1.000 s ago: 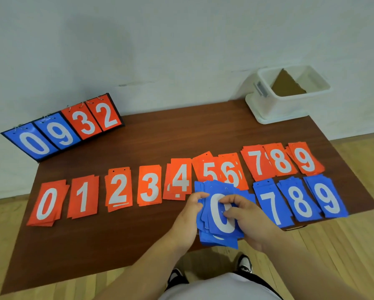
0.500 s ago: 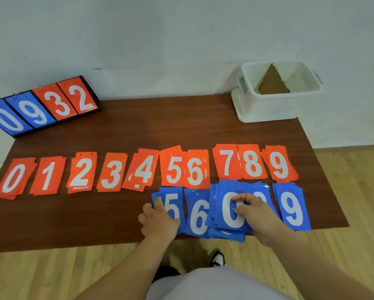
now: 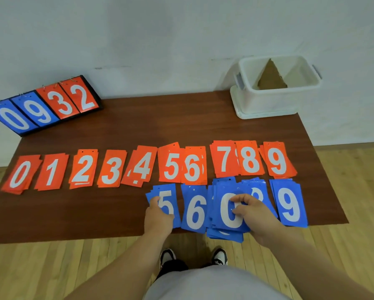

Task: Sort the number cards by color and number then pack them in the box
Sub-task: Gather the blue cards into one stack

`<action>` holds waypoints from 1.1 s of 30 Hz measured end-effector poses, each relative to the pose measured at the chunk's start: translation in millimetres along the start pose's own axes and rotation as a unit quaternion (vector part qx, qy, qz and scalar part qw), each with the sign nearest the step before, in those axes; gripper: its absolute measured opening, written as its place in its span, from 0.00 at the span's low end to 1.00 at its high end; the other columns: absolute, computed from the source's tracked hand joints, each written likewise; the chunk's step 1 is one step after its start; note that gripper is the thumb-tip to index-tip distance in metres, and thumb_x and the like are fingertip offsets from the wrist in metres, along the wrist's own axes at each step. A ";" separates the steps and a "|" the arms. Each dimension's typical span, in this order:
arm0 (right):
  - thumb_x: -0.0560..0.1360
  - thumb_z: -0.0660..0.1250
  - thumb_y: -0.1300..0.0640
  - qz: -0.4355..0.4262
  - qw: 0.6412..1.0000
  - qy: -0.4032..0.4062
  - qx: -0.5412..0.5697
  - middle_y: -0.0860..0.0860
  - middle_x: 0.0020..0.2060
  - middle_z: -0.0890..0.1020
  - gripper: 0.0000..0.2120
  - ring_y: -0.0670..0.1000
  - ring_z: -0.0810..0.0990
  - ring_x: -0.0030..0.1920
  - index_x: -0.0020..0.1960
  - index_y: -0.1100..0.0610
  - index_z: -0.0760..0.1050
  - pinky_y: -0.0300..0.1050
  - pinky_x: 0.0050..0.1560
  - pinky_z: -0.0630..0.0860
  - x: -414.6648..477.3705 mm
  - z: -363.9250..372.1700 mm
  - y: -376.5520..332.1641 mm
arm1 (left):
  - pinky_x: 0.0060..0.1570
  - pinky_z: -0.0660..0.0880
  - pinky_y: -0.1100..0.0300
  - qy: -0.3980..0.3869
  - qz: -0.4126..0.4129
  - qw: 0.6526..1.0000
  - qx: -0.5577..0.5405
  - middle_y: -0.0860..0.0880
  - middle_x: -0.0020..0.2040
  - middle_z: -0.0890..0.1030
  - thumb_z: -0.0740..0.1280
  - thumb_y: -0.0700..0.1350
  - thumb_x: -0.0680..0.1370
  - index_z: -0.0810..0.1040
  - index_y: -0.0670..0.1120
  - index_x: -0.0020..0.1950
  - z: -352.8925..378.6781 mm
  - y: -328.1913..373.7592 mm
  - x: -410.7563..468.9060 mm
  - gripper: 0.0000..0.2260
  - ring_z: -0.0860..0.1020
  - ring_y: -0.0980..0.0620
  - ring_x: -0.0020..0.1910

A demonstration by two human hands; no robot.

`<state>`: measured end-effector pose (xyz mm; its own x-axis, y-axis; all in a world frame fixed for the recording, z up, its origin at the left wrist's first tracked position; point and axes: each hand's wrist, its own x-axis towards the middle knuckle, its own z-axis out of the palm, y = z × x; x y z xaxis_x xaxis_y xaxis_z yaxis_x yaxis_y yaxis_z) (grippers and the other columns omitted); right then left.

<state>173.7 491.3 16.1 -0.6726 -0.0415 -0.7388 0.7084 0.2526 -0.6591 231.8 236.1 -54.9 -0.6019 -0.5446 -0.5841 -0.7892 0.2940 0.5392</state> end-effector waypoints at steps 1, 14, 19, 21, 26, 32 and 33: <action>0.79 0.65 0.66 -0.002 1.000 0.002 -0.004 0.52 0.57 0.79 0.12 0.57 0.81 0.55 0.55 0.52 0.79 0.58 0.55 0.83 -1.9 2.7 -0.9 | 0.40 0.81 0.58 -0.002 0.001 1.000 -0.016 0.46 0.62 0.76 0.74 0.37 0.76 0.67 0.51 0.73 -3.9 -0.4 0.1 0.29 0.79 0.46 0.54; 0.78 0.64 0.67 -0.026 0.998 -0.027 0.058 0.54 0.56 0.81 0.12 0.59 0.82 0.53 0.54 0.54 0.80 0.51 0.42 0.81 -33.2 86.0 -29.0 | 0.36 0.73 0.57 -0.076 0.044 0.983 -0.160 0.48 0.62 0.74 0.63 0.34 0.80 0.76 0.53 0.63 -100.1 0.6 -13.3 0.17 0.75 0.51 0.38; 0.79 0.62 0.69 -0.023 0.984 -0.073 0.159 0.56 0.55 0.85 0.13 0.61 0.85 0.51 0.54 0.55 0.81 0.52 0.41 0.82 -44.2 124.1 -42.7 | 0.45 0.78 0.58 -0.156 0.096 0.967 -0.175 0.55 0.59 0.75 0.64 0.35 0.80 0.73 0.57 0.66 -131.4 13.8 -25.1 0.20 0.78 0.54 0.47; 0.79 0.63 0.69 -0.029 0.985 -0.065 0.157 0.57 0.56 0.84 0.13 0.62 0.85 0.53 0.53 0.55 0.81 0.55 0.46 0.82 -44.5 137.1 -41.5 | 0.47 0.81 0.56 -0.185 0.111 0.957 -0.195 0.56 0.59 0.77 0.63 0.35 0.81 0.71 0.59 0.66 -139.0 18.7 -29.3 0.21 0.81 0.53 0.51; 0.78 0.63 0.70 -0.028 0.992 -0.032 0.122 0.57 0.56 0.84 0.13 0.63 0.84 0.54 0.54 0.55 0.81 0.58 0.52 0.82 -49.1 155.0 -34.6 | 0.55 0.80 0.51 -0.224 0.125 0.942 -0.217 0.57 0.59 0.77 0.58 0.40 0.84 0.73 0.61 0.63 -149.2 21.9 -35.1 0.16 0.79 0.54 0.56; 0.78 0.65 0.67 -0.028 0.996 -0.051 0.072 0.55 0.55 0.84 0.13 0.59 0.85 0.55 0.56 0.54 0.81 0.61 0.58 0.81 -53.9 153.5 -32.1 | 0.64 0.76 0.39 -0.292 0.079 0.926 -0.224 0.45 0.60 0.79 0.61 0.66 0.78 0.75 0.62 0.56 -127.5 24.1 -46.1 0.13 0.79 0.42 0.61; 0.78 0.65 0.68 -0.031 0.996 -0.050 0.070 0.56 0.55 0.84 0.13 0.59 0.85 0.54 0.56 0.54 0.81 0.61 0.58 0.81 -53.2 150.1 -32.8 | 0.64 0.76 0.39 -0.300 0.083 0.926 -0.214 0.45 0.60 0.79 0.61 0.63 0.80 0.75 0.62 0.57 -122.0 26.0 -48.0 0.09 0.79 0.41 0.61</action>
<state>218.4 340.1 56.0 -0.6963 -0.1502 -0.7018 0.6939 0.1091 -0.7118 255.0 174.1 61.2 -0.7717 0.0527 -0.6338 -0.6360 -0.0737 0.7682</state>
